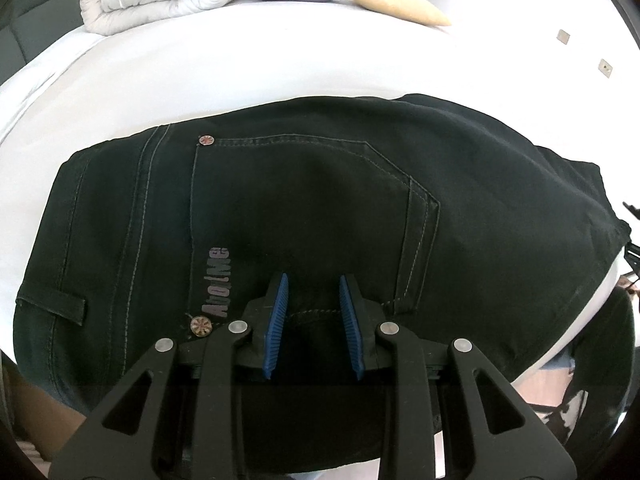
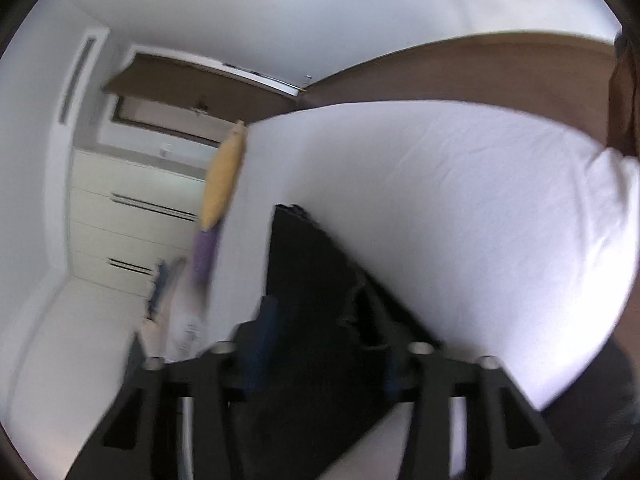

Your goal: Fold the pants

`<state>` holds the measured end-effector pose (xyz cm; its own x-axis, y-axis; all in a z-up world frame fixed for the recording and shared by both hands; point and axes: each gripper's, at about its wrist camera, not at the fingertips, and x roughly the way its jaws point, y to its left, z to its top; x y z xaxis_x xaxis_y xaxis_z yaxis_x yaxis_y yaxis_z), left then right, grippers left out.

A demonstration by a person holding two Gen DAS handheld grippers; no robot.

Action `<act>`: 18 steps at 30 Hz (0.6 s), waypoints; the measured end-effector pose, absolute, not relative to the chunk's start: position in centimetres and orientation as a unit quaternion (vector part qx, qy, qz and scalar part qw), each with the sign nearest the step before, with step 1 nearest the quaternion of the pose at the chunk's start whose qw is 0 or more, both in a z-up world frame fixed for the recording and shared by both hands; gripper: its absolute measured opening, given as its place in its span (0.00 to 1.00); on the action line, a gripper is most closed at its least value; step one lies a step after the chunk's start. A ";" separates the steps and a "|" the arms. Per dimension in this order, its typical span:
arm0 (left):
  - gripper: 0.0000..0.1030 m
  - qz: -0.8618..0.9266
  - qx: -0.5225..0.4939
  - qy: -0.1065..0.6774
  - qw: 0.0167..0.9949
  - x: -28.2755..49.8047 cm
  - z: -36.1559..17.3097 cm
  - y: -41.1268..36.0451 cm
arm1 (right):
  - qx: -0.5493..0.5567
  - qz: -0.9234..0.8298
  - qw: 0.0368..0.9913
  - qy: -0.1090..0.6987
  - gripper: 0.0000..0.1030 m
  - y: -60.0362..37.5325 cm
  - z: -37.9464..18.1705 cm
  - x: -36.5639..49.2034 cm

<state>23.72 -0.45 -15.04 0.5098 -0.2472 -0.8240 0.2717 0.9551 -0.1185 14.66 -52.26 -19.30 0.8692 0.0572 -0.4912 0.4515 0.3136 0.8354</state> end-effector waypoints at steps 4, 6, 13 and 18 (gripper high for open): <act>0.25 -0.152 0.010 0.468 0.871 23.4 -15.1 -0.2 | 0.499 -0.161 0.806 0.274 0.06 -51.9 -18.8 14.6; 0.25 -0.153 0.009 0.467 0.871 23.3 -15.1 -0.1 | 0.481 -0.170 0.814 0.277 0.05 -51.8 -19.0 14.3; 0.25 -0.162 -0.018 0.460 0.873 22.7 -14.7 1.3 | 0.400 -0.334 0.809 0.272 0.54 -51.9 -16.0 11.1; 0.25 -0.162 -0.033 0.456 0.874 21.7 -14.4 2.6 | 0.386 -0.263 0.852 0.236 0.50 -49.5 -11.6 11.6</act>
